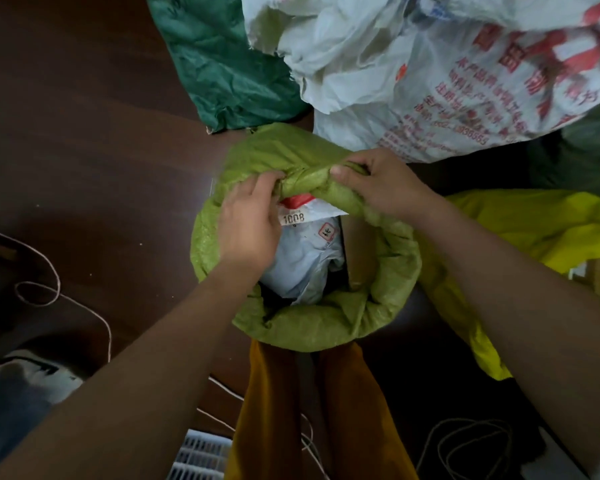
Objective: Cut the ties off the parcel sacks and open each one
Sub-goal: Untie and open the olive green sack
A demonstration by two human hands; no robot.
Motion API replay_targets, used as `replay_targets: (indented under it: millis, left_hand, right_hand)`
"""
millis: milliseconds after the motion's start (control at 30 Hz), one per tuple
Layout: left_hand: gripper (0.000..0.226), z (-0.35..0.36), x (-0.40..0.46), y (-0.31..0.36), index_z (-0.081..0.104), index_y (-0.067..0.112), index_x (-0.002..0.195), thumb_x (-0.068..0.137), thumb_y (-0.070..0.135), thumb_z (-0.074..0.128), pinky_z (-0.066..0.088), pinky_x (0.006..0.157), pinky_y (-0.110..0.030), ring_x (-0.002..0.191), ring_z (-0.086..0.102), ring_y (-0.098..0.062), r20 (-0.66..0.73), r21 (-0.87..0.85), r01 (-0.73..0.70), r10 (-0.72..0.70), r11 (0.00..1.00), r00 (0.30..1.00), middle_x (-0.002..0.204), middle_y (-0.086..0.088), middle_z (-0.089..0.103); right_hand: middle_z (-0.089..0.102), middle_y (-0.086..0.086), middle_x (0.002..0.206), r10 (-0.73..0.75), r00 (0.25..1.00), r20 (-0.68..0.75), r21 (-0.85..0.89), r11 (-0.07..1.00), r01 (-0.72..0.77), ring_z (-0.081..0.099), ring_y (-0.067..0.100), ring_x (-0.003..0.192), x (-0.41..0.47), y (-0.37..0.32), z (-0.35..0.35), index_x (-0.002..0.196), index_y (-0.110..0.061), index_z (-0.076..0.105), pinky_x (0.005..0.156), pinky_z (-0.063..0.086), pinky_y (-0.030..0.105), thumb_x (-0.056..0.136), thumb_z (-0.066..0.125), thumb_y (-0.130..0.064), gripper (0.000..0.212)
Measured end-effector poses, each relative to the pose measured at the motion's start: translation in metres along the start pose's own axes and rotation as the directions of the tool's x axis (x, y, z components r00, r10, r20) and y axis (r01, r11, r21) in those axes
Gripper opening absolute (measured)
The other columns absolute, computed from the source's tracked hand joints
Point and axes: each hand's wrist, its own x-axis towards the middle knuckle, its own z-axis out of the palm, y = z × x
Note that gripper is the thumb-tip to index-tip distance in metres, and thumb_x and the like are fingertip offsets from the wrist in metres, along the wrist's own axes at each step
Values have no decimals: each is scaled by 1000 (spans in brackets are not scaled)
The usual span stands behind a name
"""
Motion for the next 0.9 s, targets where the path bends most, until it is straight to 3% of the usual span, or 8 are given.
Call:
replay_targets:
  millis: [167, 267, 367, 467, 567, 667, 800, 900]
  left_hand:
    - [36, 7, 20, 7, 59, 12, 96, 86, -17, 41, 44, 68, -5, 79, 56, 5, 154, -516, 279, -233, 810, 960, 88, 7, 58]
    - [37, 10, 31, 10, 57, 17, 90, 90, -16, 38, 39, 51, -2, 58, 50, 18, 255, -531, 349, -247, 772, 935, 83, 10, 55]
    - [41, 11, 35, 10, 57, 21, 85, 91, -14, 37, 39, 47, -5, 53, 51, 16, 292, -529, 383, -261, 758, 920, 81, 7, 56]
    - [43, 15, 37, 9, 57, 22, 84, 89, -15, 37, 39, 45, -8, 48, 50, 12, 309, -526, 414, -286, 743, 907, 78, 5, 57]
    - [42, 17, 41, 8, 59, 22, 85, 90, -13, 37, 42, 45, -11, 45, 51, 9, 321, -530, 452, -324, 717, 890, 77, 4, 59]
    - [40, 22, 43, 5, 61, 23, 84, 91, -10, 40, 45, 48, -8, 51, 55, 11, 316, -539, 466, -344, 701, 884, 84, 4, 61]
    - [24, 27, 31, 5, 60, 15, 103, 87, -2, 56, 46, 63, -15, 72, 54, -2, 96, -476, 322, -316, 818, 944, 92, 3, 54]
    - [19, 26, 13, 1, 63, 6, 101, 82, 5, 63, 43, 80, -30, 91, 52, -22, -181, -141, 41, -66, 989, 981, 101, -12, 52]
  right_hand:
    - [66, -1, 97, 133, 989, -67, 128, 984, -124, 64, 15, 90, 4, 12, 0, 100, -18, 63, 86, 51, 33, 97, 56, -33, 16]
    - [55, -7, 79, 71, 978, -197, 36, 997, -65, 53, 10, 67, 0, 17, 6, 101, -16, 55, 64, 45, 29, 95, 59, -24, 11]
    - [58, 2, 86, -173, 931, -322, -181, 976, 119, 56, 19, 84, -5, 22, 12, 91, -10, 58, 77, 49, 43, 87, 60, -5, 6]
    - [62, 4, 100, -373, 894, -247, -375, 888, 267, 55, 21, 99, -11, 24, 15, 95, -12, 65, 82, 48, 44, 88, 58, -14, 10]
    - [59, 5, 119, -454, 889, -57, -522, 773, 361, 53, 21, 111, -17, 27, 14, 113, -12, 64, 94, 45, 37, 82, 69, -42, 43]
    - [58, 11, 126, -431, 902, 26, -578, 730, 365, 55, 30, 114, -18, 35, 14, 125, -8, 61, 96, 45, 45, 83, 73, -28, 48]
    - [67, 15, 116, -402, 910, -99, -425, 844, 327, 61, 34, 109, -17, 43, 14, 119, -5, 67, 98, 44, 45, 93, 60, -10, 28]
    - [72, 9, 106, -326, 932, -160, -337, 905, 259, 66, 28, 99, -11, 40, 12, 113, -7, 70, 90, 49, 41, 93, 59, -12, 23]
